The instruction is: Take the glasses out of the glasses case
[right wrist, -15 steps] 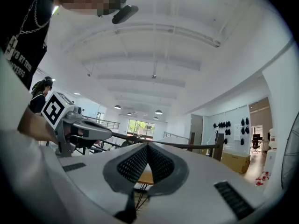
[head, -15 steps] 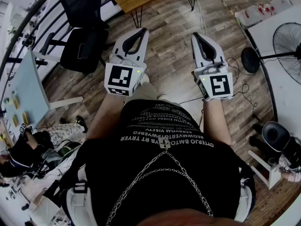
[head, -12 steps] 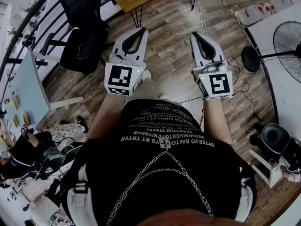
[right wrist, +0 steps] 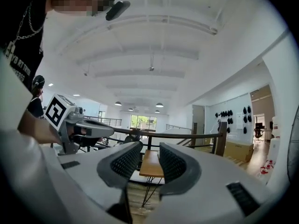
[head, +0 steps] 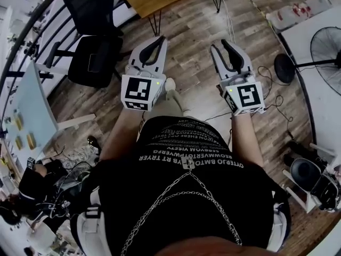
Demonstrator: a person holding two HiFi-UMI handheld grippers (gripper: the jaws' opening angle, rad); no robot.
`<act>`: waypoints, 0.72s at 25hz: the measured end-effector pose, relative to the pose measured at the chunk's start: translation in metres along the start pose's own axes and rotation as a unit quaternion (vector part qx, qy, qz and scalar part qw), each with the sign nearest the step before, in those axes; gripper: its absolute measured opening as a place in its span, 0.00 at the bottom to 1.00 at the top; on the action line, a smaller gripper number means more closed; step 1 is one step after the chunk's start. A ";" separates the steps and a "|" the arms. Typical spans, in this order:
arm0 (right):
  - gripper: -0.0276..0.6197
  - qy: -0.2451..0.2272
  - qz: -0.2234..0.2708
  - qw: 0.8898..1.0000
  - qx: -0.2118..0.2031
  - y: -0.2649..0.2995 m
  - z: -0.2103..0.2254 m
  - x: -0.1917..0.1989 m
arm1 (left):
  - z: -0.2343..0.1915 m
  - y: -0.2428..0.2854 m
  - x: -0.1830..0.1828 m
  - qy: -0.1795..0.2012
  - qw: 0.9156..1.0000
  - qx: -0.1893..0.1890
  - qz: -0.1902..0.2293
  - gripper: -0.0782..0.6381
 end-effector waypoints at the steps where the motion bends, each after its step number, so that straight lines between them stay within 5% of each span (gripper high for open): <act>1: 0.24 -0.001 -0.005 1.000 0.001 0.005 0.002 0.001 | -0.002 0.006 0.001 -0.002 1.000 0.003 -0.002 0.15; 18: 0.29 0.017 -0.034 0.999 0.007 0.096 0.072 -0.013 | -0.050 0.128 -0.027 -0.005 0.998 0.064 -0.015 0.15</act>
Point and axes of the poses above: the fingertips, and each gripper's own axes: y forward along the fingers, z to its right, x out of its underside, the point moved 4 cm from there along -y, backward along the fingers, and after that the axes turned 13 degrees about -z, right-handed, at the moved point
